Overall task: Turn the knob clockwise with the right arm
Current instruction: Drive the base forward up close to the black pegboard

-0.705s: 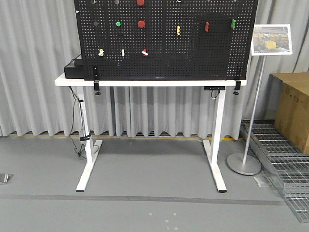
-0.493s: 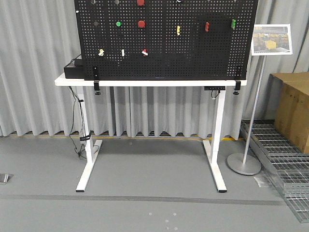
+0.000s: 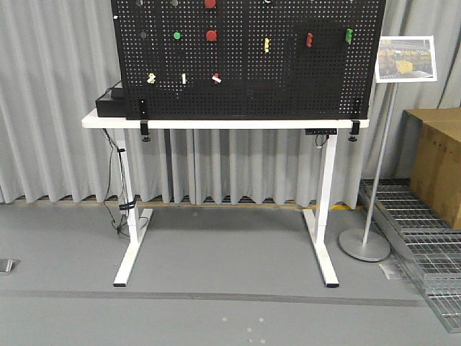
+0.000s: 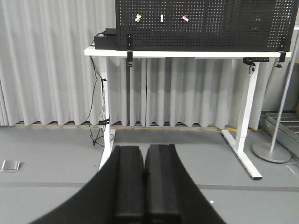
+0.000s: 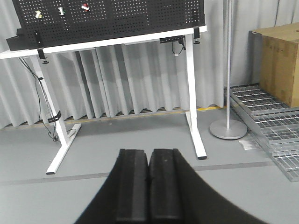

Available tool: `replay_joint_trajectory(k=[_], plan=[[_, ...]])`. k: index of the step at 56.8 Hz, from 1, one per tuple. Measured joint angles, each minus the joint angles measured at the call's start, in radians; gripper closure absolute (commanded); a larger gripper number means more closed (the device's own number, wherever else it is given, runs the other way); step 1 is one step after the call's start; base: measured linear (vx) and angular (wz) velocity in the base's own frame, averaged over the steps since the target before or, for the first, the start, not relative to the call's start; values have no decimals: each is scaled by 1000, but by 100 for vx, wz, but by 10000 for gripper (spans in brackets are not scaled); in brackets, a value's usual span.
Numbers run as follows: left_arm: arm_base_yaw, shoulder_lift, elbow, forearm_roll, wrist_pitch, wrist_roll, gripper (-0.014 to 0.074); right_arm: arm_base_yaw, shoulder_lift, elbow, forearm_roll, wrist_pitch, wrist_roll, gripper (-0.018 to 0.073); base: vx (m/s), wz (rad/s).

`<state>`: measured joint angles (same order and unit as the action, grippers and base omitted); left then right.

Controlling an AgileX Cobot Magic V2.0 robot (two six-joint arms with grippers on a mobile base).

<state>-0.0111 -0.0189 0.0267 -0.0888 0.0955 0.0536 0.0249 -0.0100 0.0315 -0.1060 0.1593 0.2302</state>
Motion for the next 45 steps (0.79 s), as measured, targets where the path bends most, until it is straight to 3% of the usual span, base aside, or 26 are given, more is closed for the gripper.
replay_joint_trajectory(k=[45], plan=[[0, 0, 0, 0, 0, 0, 603, 0, 0, 0, 0, -1, 0, 568, 19, 1]])
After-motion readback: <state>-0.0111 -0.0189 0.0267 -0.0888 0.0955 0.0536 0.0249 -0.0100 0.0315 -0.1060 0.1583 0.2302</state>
